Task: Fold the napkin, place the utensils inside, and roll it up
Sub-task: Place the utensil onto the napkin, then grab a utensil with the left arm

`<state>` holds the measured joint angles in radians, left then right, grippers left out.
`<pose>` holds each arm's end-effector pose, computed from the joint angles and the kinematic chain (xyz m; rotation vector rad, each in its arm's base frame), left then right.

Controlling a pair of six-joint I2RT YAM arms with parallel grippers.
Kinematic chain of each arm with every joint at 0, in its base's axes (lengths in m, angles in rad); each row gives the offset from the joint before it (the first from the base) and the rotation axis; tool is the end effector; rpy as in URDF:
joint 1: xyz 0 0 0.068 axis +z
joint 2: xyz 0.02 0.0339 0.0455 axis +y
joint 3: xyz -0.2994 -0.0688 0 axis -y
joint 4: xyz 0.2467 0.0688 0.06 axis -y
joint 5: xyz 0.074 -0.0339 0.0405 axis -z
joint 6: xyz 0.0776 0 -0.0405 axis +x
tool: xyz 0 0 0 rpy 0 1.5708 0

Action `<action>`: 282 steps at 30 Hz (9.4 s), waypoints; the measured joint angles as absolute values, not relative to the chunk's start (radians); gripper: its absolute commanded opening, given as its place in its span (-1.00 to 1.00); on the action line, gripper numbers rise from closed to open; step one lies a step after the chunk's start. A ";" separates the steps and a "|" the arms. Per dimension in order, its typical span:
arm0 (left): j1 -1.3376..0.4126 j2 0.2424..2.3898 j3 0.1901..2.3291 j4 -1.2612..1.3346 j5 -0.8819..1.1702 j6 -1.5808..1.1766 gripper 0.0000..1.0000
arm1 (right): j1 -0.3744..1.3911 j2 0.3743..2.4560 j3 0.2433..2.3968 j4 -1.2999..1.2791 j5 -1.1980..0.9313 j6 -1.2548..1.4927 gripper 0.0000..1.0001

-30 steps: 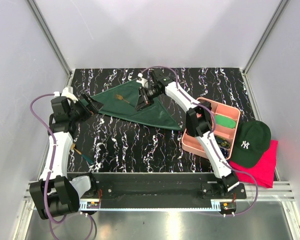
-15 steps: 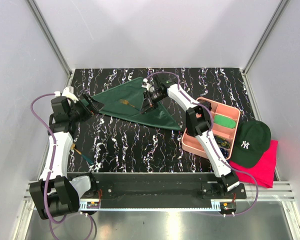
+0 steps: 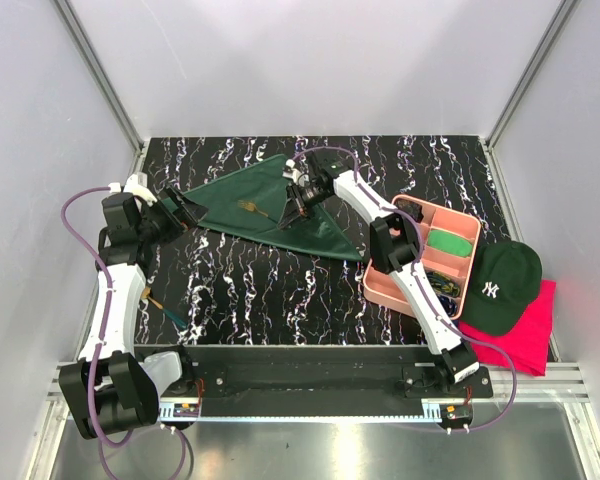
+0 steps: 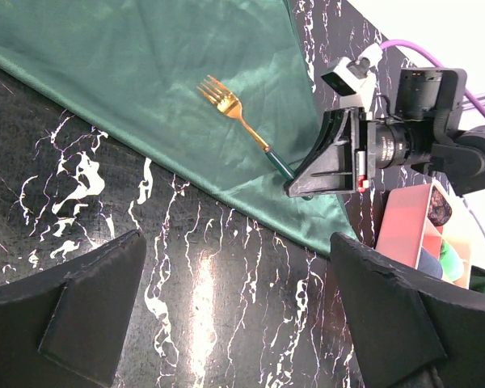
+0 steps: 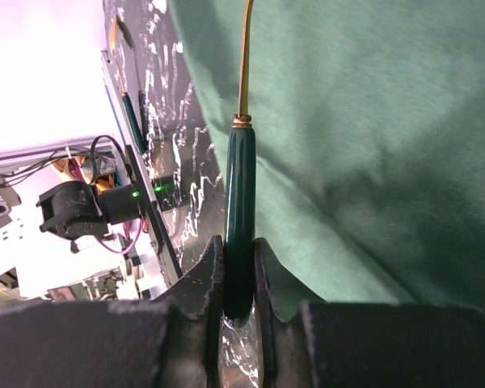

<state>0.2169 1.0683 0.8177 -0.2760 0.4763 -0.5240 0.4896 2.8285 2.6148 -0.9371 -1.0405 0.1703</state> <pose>0.2550 0.0198 0.3010 -0.4834 2.0489 -0.6836 0.5023 0.3435 0.1086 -0.7389 2.5583 1.6151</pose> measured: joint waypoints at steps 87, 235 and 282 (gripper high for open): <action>0.217 1.068 0.818 -0.290 0.495 -0.524 0.97 | 0.480 2.682 2.494 -0.937 -0.599 0.179 0.18; 0.218 1.150 0.818 -0.290 0.556 -0.532 0.98 | 0.642 2.574 2.289 -0.554 -0.173 -0.915 -0.81; 0.258 1.237 0.870 -0.490 0.022 -0.428 0.78 | 0.641 1.953 1.765 -0.249 -0.266 -0.458 0.07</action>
<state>0.2584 1.2369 0.8696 -0.4896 0.0216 -0.4282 0.6415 1.9533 1.7649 -0.2485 -0.2657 -0.4580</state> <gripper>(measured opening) 0.948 0.514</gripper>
